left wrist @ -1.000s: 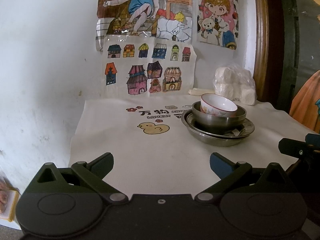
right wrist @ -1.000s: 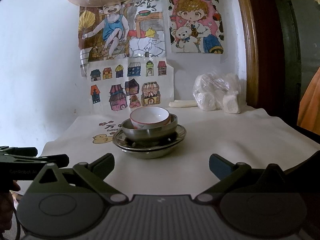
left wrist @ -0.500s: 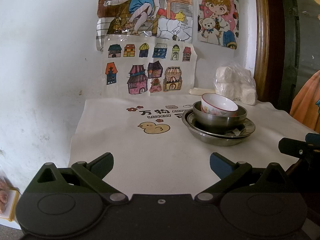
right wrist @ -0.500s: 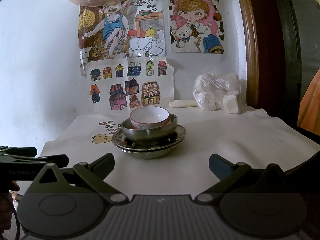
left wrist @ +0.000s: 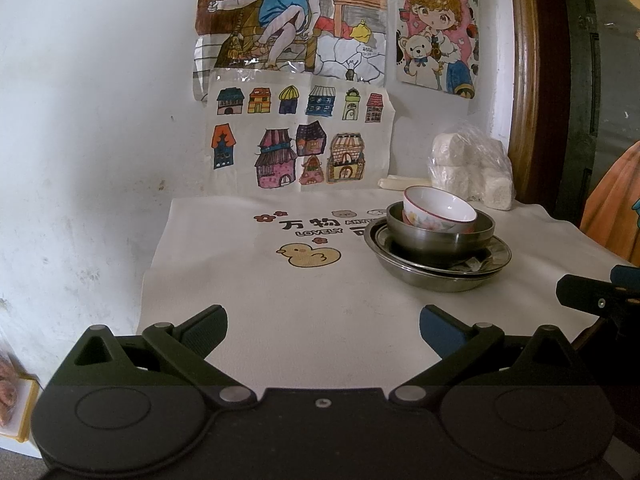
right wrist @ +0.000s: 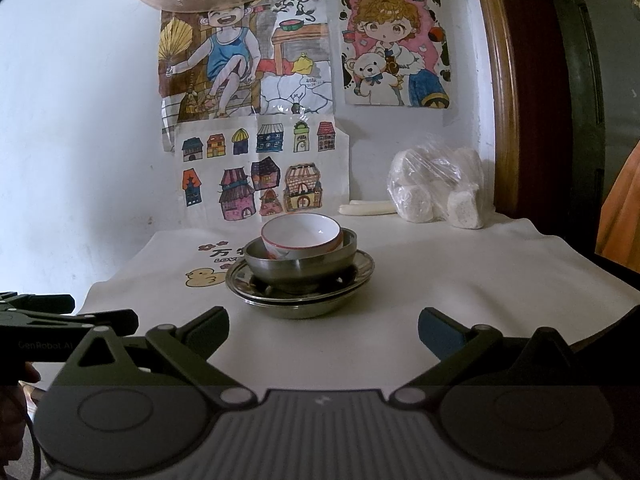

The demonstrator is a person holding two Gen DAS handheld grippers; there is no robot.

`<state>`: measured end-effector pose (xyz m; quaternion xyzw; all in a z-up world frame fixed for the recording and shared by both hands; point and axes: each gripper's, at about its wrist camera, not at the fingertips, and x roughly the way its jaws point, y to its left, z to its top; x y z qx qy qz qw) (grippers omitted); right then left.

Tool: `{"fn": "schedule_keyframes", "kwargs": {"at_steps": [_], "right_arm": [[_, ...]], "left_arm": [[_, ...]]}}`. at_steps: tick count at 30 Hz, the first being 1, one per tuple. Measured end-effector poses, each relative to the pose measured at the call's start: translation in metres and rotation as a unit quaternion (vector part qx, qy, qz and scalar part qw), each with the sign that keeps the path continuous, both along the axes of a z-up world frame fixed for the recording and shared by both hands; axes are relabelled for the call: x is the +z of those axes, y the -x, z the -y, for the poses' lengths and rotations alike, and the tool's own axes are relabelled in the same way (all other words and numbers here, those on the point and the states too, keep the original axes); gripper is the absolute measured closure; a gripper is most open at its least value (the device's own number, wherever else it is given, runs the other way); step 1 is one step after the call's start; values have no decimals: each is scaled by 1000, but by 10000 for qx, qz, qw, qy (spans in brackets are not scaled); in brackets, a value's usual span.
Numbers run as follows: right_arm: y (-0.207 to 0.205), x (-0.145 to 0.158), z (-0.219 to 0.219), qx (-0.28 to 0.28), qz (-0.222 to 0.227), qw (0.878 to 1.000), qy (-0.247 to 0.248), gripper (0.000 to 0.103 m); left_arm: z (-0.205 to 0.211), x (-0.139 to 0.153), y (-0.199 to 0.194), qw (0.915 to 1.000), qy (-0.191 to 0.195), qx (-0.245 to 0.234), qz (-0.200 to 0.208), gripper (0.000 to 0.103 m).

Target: Organize plates and bowls

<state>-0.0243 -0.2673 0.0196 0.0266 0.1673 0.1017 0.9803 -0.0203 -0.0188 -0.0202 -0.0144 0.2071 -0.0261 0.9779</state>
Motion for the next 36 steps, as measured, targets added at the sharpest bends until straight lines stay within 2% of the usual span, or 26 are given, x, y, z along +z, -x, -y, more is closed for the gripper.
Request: {"fn": "schedule_keyframes", "kwargs": {"at_steps": [36], "right_arm": [[-4, -3, 0, 72, -62, 10000, -3, 0]], "left_arm": [[-3, -8, -3, 9997, 119, -106, -183, 1]]}}
